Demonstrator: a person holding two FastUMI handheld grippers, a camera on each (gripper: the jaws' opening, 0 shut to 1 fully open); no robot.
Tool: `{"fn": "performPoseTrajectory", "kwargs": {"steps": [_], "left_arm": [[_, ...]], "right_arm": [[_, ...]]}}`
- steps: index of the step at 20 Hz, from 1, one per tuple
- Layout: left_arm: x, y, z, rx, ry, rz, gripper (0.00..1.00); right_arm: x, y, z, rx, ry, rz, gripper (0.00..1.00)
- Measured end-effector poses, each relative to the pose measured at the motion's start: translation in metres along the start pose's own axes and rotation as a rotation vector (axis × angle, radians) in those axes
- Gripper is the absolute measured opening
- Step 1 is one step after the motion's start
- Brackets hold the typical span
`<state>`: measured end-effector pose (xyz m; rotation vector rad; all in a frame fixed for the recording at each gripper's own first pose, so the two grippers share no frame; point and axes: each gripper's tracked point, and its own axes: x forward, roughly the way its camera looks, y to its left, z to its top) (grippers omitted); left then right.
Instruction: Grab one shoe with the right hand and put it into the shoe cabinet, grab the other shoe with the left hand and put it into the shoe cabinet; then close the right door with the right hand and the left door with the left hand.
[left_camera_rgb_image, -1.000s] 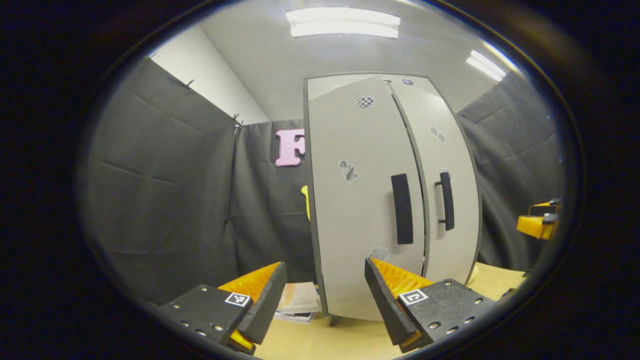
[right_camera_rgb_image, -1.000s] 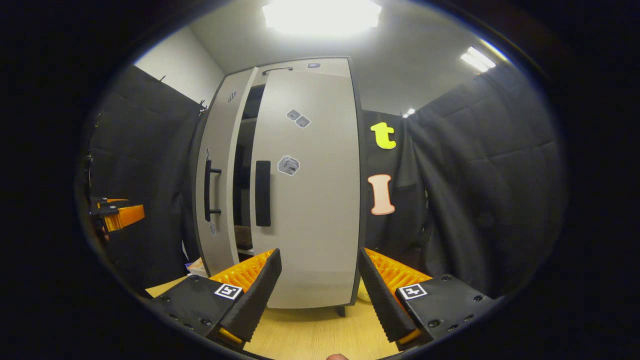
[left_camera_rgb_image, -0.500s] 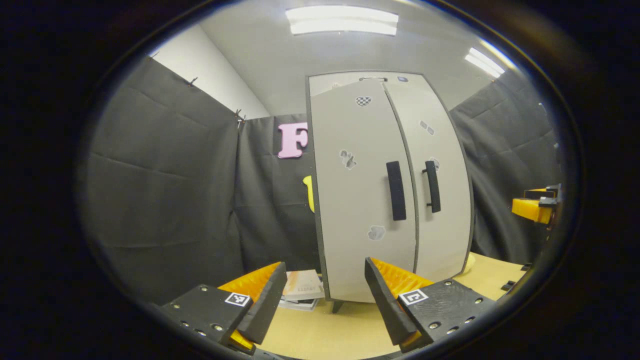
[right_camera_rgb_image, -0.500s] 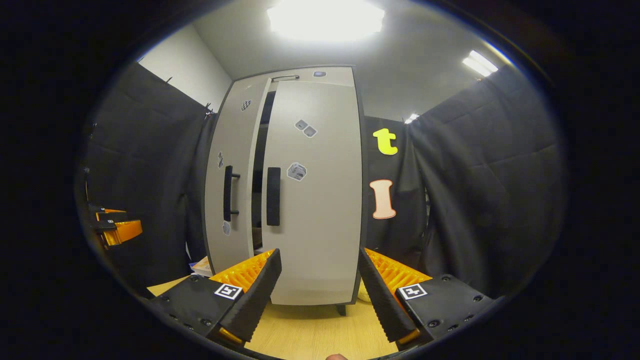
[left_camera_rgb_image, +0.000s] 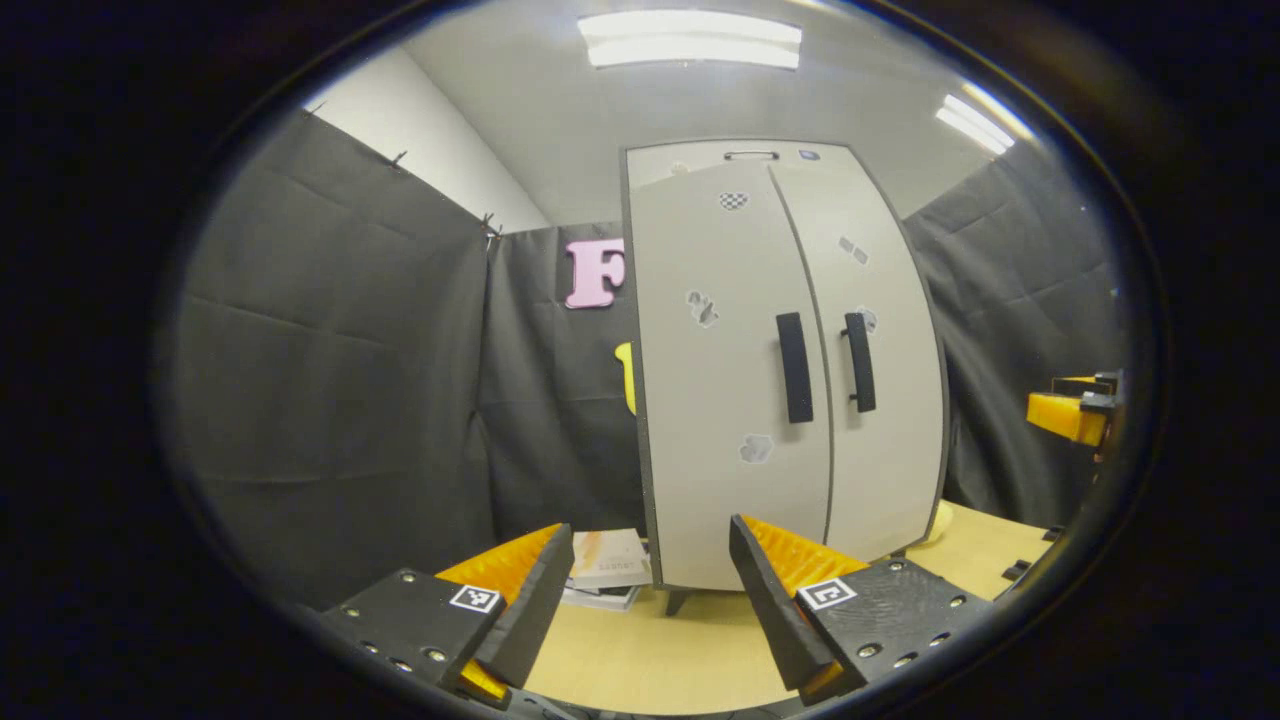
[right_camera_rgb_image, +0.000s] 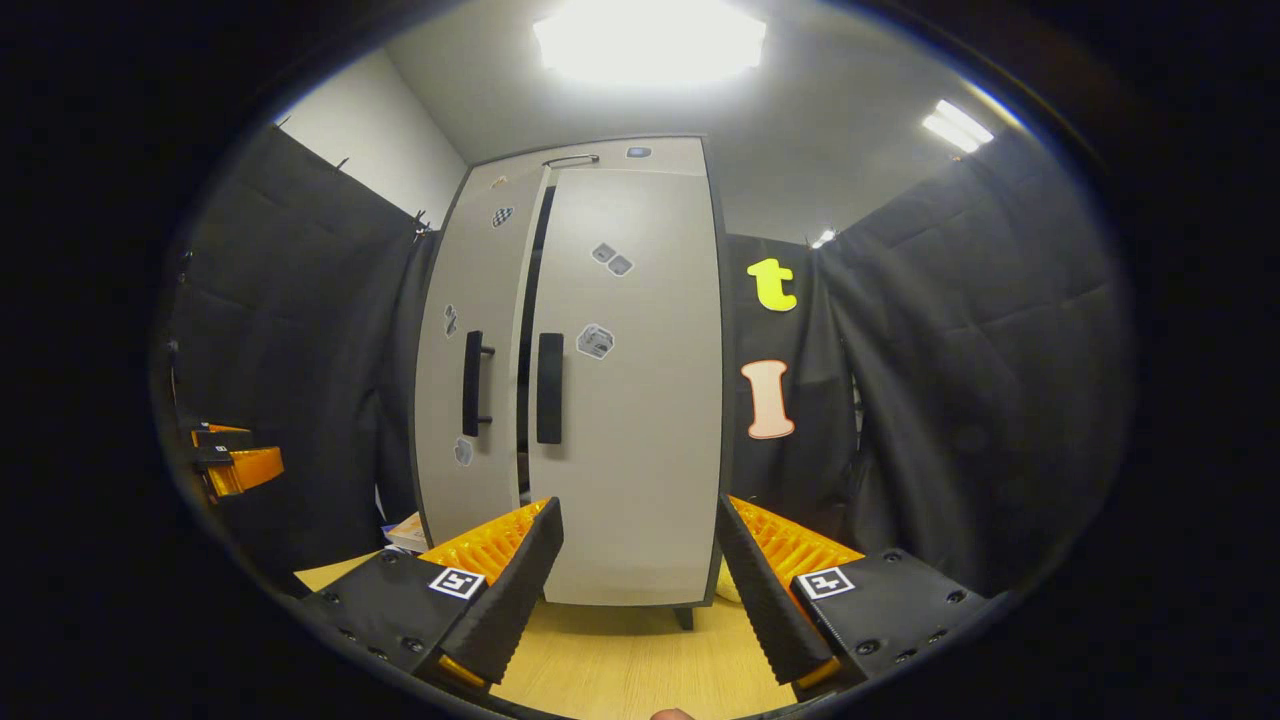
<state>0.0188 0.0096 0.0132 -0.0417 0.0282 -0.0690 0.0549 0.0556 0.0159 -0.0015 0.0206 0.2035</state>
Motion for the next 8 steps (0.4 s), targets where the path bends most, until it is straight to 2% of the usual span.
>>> {"fn": "performPoseTrajectory", "kwargs": {"steps": [7,8], "left_arm": [[-0.0024,-0.0021,0.0013,-0.004,-0.009,0.007,0.91],[-0.0019,-0.0031,0.0006,-0.001,-0.006,0.006,0.99]], "right_arm": [[0.0015,-0.0016,0.0091,-0.021,-0.061,-0.018,0.96],[0.0015,-0.0004,0.0086,-0.011,-0.066,-0.017,0.96]]}}
